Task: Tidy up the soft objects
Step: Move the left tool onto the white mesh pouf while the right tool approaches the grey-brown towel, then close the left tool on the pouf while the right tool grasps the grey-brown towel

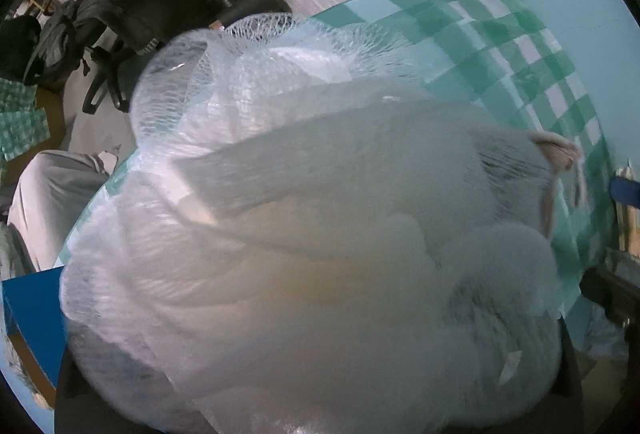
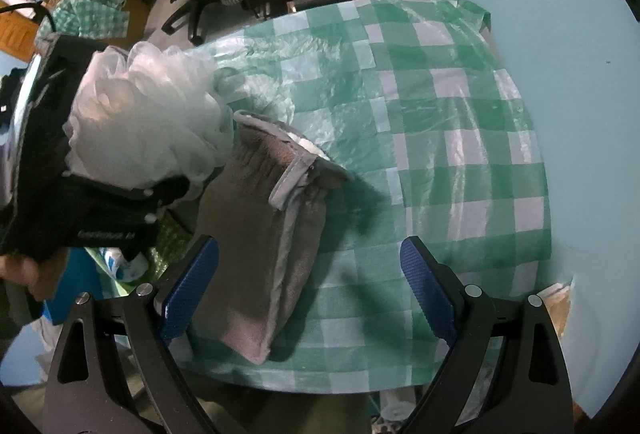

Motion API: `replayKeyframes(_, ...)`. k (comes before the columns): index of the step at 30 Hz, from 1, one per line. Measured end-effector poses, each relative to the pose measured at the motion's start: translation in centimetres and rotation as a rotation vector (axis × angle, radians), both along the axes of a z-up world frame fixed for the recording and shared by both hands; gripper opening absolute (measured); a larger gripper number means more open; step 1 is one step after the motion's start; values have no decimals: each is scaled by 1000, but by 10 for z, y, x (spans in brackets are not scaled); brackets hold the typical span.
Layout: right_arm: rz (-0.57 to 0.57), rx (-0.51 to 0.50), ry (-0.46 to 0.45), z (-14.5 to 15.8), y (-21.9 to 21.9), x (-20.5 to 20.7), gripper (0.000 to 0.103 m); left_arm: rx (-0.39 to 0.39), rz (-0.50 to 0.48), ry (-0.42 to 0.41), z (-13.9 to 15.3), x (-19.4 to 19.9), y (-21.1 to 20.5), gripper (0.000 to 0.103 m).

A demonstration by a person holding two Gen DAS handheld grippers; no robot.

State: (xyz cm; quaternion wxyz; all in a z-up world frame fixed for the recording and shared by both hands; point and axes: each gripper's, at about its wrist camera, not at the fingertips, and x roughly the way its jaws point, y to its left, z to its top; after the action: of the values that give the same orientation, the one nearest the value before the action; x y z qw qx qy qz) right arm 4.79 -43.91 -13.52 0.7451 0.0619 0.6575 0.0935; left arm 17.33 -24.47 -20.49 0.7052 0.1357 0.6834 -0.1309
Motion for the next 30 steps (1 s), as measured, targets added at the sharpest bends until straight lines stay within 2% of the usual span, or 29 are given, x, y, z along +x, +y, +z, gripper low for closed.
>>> replayKeyframes(4,11,-3,6,-5,4,0,91,-12,13,8,-6,6,4,100)
replayKeyframes(11,1,15,25,-16,10,3,91,-2,-33,-23,-4,0,2,74)
replayKeyframes(16,-1,23,27,-22,13,5,91,-17,-28,-51,7,-8,7,64)
replayKeyframes(30,6,19,16,-17,22,0,91,-168,104,-147,71,-36,44,61)
